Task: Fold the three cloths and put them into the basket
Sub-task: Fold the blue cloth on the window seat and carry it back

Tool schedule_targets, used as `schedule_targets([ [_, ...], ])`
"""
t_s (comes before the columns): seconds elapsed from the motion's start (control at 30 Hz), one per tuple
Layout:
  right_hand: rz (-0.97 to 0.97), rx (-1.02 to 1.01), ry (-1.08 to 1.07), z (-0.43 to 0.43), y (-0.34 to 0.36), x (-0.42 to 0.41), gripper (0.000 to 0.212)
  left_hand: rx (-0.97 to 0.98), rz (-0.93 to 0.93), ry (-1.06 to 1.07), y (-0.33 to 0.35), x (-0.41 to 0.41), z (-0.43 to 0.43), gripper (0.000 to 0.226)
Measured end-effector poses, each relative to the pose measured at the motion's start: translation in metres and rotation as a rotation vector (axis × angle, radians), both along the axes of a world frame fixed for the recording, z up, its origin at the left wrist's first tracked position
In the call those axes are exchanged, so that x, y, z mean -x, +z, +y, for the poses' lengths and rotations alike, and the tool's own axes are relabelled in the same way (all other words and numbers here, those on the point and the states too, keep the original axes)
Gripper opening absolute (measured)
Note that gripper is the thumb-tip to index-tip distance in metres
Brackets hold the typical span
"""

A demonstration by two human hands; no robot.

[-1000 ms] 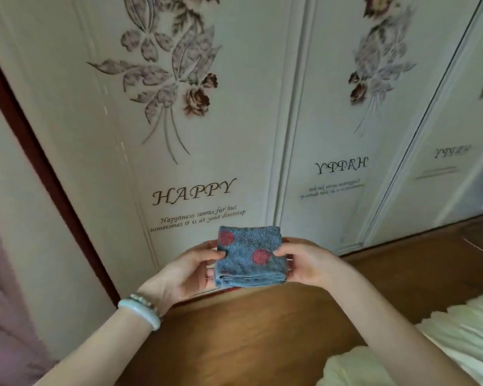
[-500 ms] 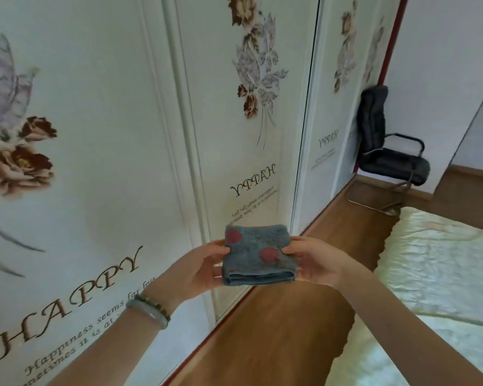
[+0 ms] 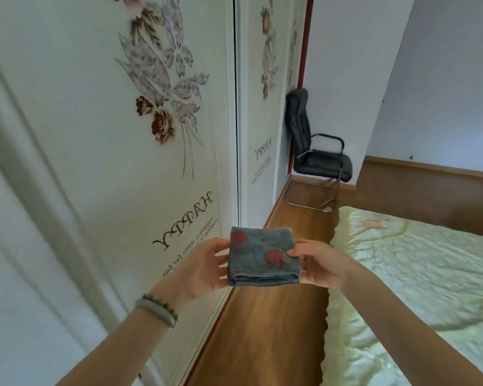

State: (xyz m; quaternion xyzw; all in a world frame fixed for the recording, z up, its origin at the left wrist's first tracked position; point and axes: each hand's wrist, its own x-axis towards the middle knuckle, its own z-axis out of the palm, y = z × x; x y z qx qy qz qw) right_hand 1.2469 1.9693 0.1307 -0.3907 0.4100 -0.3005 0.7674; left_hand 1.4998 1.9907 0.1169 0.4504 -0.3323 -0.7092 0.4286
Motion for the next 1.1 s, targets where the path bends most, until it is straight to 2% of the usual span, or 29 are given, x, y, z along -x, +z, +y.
schedule_targets([
  [0.3,-0.016,0.017,-0.137,-0.16,0.017,0.04,0.052,-0.007,0.01,-0.134,0.016,0.04,-0.198,0.036],
  [0.6,0.02,0.039,-0.252,-0.326,0.005,0.077,0.05,0.013,-0.041,-0.32,-0.002,0.078,-0.403,0.029],
  [0.7,0.018,0.058,-0.293,-0.393,0.009,0.087,0.045,0.016,-0.017,-0.382,0.002,0.093,-0.484,0.033],
  [0.77,0.015,0.058,-0.326,-0.435,0.015,0.093,0.049,0.008,-0.004,-0.435,0.007,0.104,-0.536,0.035],
  [0.93,0.023,0.089,-0.407,-0.527,0.028,0.117,0.049,0.05,0.013,-0.559,0.023,0.137,-0.652,0.019],
  [1.1,0.037,0.079,-0.483,-0.608,0.026,0.159,0.039,0.041,0.045,-0.621,0.02,0.181,-0.744,0.019],
])
